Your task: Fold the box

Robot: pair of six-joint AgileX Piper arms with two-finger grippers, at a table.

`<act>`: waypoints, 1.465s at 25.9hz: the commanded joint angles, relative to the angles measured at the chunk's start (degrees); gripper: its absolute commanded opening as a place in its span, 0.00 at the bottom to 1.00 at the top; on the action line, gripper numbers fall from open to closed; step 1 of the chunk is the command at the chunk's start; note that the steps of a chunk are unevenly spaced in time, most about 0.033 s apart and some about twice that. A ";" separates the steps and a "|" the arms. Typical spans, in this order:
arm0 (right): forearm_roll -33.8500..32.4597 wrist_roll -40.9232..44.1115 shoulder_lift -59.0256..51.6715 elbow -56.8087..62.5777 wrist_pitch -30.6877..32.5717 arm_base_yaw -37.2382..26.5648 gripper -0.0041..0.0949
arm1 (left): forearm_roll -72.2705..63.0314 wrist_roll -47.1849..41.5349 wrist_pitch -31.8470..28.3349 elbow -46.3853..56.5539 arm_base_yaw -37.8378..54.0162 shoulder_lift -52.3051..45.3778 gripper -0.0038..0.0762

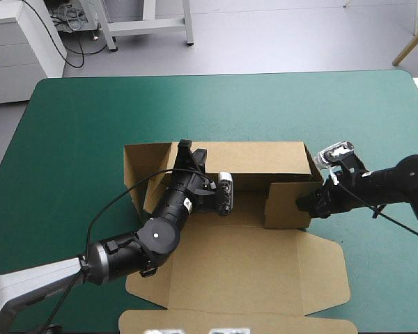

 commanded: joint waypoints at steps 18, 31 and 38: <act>-5.87 21.61 -1.70 2.31 -23.60 13.97 0.55 | 4.68 -2.32 0.39 -1.45 -0.60 -0.68 0.04; -2.59 16.85 -2.95 6.20 -35.89 14.02 0.12 | 4.99 -2.32 1.54 -1.45 -0.60 0.57 0.04; 3.44 6.40 -5.89 11.61 -40.70 14.10 0.12 | 4.99 -2.32 1.57 -1.45 -0.60 0.57 0.04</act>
